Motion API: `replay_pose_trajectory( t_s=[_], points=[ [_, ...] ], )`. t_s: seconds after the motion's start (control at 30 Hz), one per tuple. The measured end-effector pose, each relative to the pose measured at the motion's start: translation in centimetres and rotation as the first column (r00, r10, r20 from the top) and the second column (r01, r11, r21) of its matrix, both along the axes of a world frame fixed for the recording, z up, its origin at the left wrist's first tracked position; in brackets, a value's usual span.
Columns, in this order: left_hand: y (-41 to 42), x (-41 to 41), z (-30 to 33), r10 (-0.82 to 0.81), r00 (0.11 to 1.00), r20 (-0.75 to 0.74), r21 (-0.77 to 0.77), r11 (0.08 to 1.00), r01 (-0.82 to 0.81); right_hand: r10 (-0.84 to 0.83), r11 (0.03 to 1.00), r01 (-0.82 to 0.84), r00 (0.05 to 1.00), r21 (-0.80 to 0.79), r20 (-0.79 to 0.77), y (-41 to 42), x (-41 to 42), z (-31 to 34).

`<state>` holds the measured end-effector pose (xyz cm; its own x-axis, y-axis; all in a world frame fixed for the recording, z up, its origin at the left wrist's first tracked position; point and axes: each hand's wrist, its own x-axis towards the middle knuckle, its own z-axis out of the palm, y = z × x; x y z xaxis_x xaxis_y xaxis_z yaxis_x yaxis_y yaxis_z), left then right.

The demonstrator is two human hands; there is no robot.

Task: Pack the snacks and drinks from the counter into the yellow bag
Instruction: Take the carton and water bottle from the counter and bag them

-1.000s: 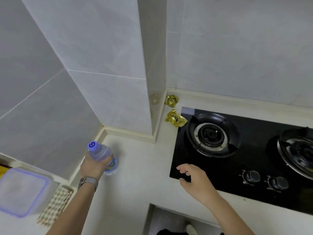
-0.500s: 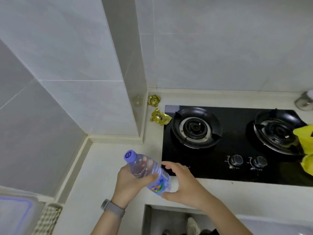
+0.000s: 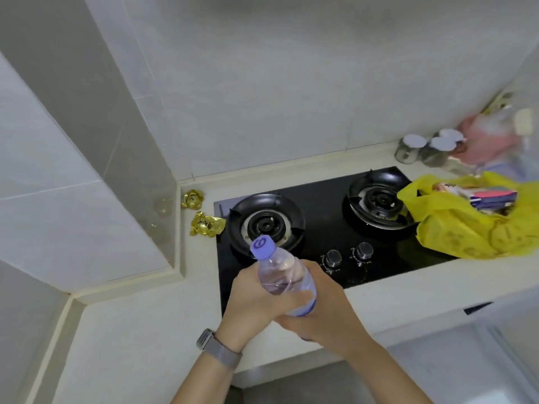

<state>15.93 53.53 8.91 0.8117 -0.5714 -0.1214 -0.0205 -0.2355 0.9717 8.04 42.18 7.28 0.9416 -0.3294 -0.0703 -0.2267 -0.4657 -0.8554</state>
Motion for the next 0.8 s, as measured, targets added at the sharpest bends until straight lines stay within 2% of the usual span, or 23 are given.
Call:
replay_pose_trajectory(
  t_s=[0.1, 0.23, 0.47, 0.57, 0.8],
  points=[
    [-3.6, -1.7, 0.1, -0.106, 0.994, 0.039, 0.003, 0.994, 0.106, -0.087, 0.996, 0.087, 0.996, 0.008, -0.004, -2.9, -2.7, 0.9],
    [-8.6, -4.4, -0.3, -0.19, 0.981, -0.03, 0.0, 0.982, 0.19, -0.201, 0.975, 0.194, 0.978, 0.105, 0.056, -7.2, -7.1, 1.1],
    [-16.1, -10.3, -0.4, -0.351, 0.923, -0.157, -0.125, 0.934, 0.334, -0.421, 0.893, 0.419, 0.907, 0.163, -0.024, -14.3, -14.4, 0.5],
    [-19.3, -12.5, -1.0, -0.351, 0.914, -0.203, -0.09, 0.936, 0.34, -0.533, 0.833, 0.538, 0.843, 0.131, -0.076, -17.5, -17.2, 0.3],
    [-26.5, -17.4, -2.7, -0.317, 0.935, -0.161, -0.006, 0.947, 0.32, -0.625, 0.762, 0.627, 0.778, 0.163, -0.07, -24.2, -23.7, -0.3]
  ],
)
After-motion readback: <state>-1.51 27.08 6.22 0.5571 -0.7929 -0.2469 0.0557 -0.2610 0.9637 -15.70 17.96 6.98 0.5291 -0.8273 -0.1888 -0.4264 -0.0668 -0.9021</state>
